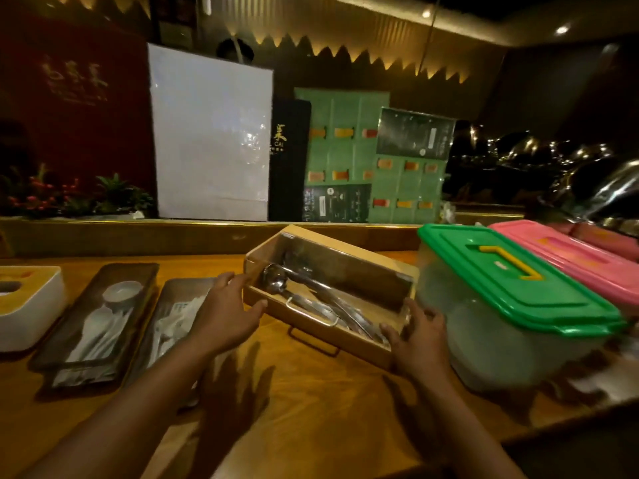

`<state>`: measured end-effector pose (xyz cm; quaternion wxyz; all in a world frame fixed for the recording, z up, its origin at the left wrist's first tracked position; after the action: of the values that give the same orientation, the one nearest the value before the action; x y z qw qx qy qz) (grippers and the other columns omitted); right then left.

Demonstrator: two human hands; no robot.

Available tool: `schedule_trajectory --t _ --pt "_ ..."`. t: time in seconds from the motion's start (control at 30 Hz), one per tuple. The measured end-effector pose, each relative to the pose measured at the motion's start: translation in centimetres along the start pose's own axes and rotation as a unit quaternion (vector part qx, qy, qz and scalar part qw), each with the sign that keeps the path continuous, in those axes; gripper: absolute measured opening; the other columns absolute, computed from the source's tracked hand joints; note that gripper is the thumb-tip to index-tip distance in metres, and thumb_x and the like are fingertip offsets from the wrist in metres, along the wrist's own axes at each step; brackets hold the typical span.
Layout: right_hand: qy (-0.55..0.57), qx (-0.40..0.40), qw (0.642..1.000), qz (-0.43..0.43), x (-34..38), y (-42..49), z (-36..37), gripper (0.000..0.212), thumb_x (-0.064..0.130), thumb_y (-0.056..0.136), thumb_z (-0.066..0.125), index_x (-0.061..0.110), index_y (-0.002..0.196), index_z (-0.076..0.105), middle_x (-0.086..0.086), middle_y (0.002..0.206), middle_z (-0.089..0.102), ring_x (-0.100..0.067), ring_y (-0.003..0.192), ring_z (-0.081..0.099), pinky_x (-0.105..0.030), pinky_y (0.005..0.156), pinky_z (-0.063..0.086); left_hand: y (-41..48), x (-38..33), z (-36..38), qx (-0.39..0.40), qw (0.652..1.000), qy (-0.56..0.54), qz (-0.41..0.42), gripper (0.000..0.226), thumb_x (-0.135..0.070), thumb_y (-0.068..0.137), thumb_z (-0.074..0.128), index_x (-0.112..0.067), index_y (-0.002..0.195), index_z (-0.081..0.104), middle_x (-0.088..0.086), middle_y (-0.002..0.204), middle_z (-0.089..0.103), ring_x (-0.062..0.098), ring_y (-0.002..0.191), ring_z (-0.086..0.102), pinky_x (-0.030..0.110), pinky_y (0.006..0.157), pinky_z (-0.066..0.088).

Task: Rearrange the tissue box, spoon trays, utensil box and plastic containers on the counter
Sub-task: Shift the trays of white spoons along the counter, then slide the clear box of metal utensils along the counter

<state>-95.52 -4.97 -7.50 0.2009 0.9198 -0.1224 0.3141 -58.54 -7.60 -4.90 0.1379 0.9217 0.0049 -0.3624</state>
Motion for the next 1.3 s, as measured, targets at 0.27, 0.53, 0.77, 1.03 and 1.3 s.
schedule_trajectory --t 0.27,0.53,0.77,1.03,1.3 --pt "0.084 0.049 0.995 -0.008 -3.3 4.4 3.0 0.067 0.024 0.088 0.07 0.041 0.145 0.039 -0.001 0.156 0.034 -0.025 0.131 0.044 -0.052 0.101 0.048 5.3 -0.2 2.0 -0.024 0.996 -0.041 -0.069 0.073 -0.049 0.085 0.07 -0.023 0.146 0.041 0.012 0.149 0.04 0.032 0.129 0.047 0.042 0.097 0.042" --pt "0.205 0.072 0.975 -0.052 -4.0 10.7 4.8 0.075 0.007 0.095 0.057 0.072 0.127 0.037 0.005 0.155 0.034 -0.024 0.141 0.036 -0.056 0.108 0.041 4.7 -1.2 4.7 -0.033 0.993 -0.079 -0.075 0.087 -0.059 0.074 0.072 -0.034 0.149 0.036 0.003 0.154 0.038 0.023 0.135 0.041 0.031 0.096 0.043" --pt "0.221 0.06 0.973 -0.015 -2.9 13.4 6.3 0.075 0.009 0.102 0.042 0.081 0.118 0.032 0.006 0.155 0.029 -0.022 0.135 0.04 -0.047 0.099 0.049 3.7 -2.6 5.5 -0.091 0.987 -0.12 -0.06 0.082 -0.039 0.08 0.077 -0.037 0.149 0.032 -0.006 0.146 0.048 0.015 0.13 0.046 0.009 0.076 0.035" --pt "0.188 0.053 0.98 -0.043 -2.4 15.4 7.4 0.061 0.005 0.102 0.042 0.049 0.143 0.036 -0.003 0.155 0.03 -0.019 0.125 0.042 -0.027 0.08 0.046 4.7 -2.6 5.7 -0.113 0.981 -0.124 -0.093 0.068 -0.026 0.085 0.075 -0.045 0.133 0.031 -0.012 0.132 0.044 0.006 0.114 0.04 0.007 0.063 0.039" --pt "0.177 0.105 0.974 -0.092 -2.3 14.1 7.0 0.059 0.015 0.102 0.045 0.043 0.151 0.026 -0.005 0.158 0.025 -0.026 0.13 0.041 -0.03 0.089 0.044 4.5 -1.7 5.8 -0.131 0.979 -0.055 -0.146 0.075 -0.043 0.087 0.07 -0.026 0.151 0.035 0.007 0.153 0.041 0.027 0.134 0.043 0.036 0.095 0.045"
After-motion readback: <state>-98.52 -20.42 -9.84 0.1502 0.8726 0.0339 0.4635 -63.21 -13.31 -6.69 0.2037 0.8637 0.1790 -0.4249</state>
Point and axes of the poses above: each hand's wrist, its own y-axis towards the middle knuckle, its own z-axis out of the palm, x = y × z, the point moved 8 cm from there along y, towards the middle knuckle
